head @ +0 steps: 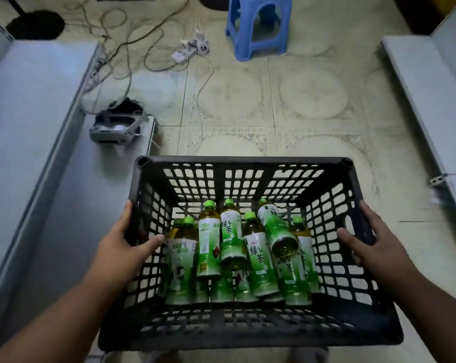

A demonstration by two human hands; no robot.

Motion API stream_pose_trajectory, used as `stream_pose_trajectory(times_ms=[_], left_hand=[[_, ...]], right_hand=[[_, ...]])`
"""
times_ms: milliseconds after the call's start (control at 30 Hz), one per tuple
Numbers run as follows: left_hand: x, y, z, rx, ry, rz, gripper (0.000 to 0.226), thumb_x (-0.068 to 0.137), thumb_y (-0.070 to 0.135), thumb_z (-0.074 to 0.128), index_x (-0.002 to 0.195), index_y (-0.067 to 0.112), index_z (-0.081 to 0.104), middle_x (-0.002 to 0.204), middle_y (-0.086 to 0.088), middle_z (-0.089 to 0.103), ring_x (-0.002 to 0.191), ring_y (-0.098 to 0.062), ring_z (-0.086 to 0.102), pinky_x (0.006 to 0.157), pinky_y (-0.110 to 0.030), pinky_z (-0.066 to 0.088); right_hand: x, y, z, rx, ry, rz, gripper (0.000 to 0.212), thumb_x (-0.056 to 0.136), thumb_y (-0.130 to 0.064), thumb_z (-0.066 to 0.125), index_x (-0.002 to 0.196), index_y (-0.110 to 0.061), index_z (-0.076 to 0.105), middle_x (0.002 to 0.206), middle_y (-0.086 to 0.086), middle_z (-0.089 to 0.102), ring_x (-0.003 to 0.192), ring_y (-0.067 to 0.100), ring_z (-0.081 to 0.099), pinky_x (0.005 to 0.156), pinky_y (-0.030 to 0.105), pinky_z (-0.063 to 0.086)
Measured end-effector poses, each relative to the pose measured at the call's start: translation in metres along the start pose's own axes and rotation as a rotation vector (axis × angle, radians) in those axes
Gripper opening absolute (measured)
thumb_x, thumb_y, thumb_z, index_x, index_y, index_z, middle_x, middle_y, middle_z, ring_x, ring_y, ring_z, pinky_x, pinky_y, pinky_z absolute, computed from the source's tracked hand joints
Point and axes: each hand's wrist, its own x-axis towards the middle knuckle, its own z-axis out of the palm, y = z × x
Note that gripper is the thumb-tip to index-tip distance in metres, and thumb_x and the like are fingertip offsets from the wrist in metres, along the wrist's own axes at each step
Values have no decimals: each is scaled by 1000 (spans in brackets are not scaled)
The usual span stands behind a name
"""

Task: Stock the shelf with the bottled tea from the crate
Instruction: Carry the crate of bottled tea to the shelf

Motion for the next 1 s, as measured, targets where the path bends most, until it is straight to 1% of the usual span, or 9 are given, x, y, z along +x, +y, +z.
stream_pose_trajectory(times_ms=[133, 200, 333, 500, 600, 733, 833, 900, 1000], left_hand=[[48, -79, 55, -52, 2, -1, 100, 73, 33, 86, 146, 58, 23, 103, 28, 66, 100, -1, 65, 95, -46, 52], [67, -107, 74, -67, -6, -6, 101, 70, 39, 86, 145, 60, 22, 104, 24, 66, 101, -8, 66, 93, -48, 53], [89, -148, 103, -42, 14, 13, 103, 66, 49, 83, 144, 64, 18, 101, 17, 70, 93, -13, 69, 82, -48, 58], [101, -166, 108, -25, 39, 48, 97, 75, 41, 82, 143, 64, 16, 96, 20, 67, 86, -15, 70, 76, -42, 58], [99, -161, 105, -3, -6, 35, 97, 77, 42, 80, 144, 64, 13, 111, 10, 69, 91, -19, 68, 84, -44, 56], [79, -150, 102, 82, -30, -23, 101, 80, 47, 77, 150, 55, 5, 151, -10, 44, 129, -34, 49, 105, -56, 41], [44, -135, 106, 445, 40, 23, 102, 79, 67, 65, 153, 48, -3, 162, -14, 20, 143, -39, 28, 112, -58, 31], [21, -126, 116, 590, 83, 138, 100, 79, 76, 55, 153, 45, -4, 164, -11, 11, 147, -36, 20, 114, -53, 24], [-2, -119, 142, 681, 32, 330, 96, 81, 82, 40, 153, 42, -8, 166, -8, 3, 149, -31, 14, 116, -46, 16]], right_hand=[[36, 61, 59, 47, 15, 10, 86, 64, -64, 73, 138, -67, 30, 133, -5, 58, 67, 16, 63, 51, 21, 50], [50, 83, 81, 47, 13, 2, 88, 64, -63, 72, 141, -63, 30, 124, -10, 59, 55, 10, 65, 46, 16, 48], [64, 120, 113, 22, -9, -20, 88, 69, -63, 72, 144, -61, 26, 129, -9, 57, 72, 14, 68, 46, 12, 47], [67, 134, 121, 16, -25, -55, 94, 59, -81, 67, 139, -70, 20, 136, -12, 55, 57, 13, 68, 57, 24, 54], [60, 131, 120, 39, -43, -13, 93, 61, -75, 70, 138, -72, 18, 151, -7, 43, 74, 20, 72, 82, 42, 58], [44, 118, 123, -181, -10, 41, 101, 70, -73, 69, 153, -48, 17, 154, 8, 42, 132, 31, 49, 106, 40, 41], [10, 99, 131, -408, -46, 142, 109, 71, -78, 64, 157, -37, 11, 155, 26, 26, 139, 42, 34, 109, 50, 37], [-8, 81, 137, -544, -80, 148, 111, 72, -79, 62, 158, -28, 12, 156, 28, 20, 143, 44, 25, 113, 53, 32], [-17, 52, 160, -605, -66, -21, 103, 75, -74, 63, 154, -18, 27, 154, 21, 31, 141, 39, 31, 112, 51, 35]])
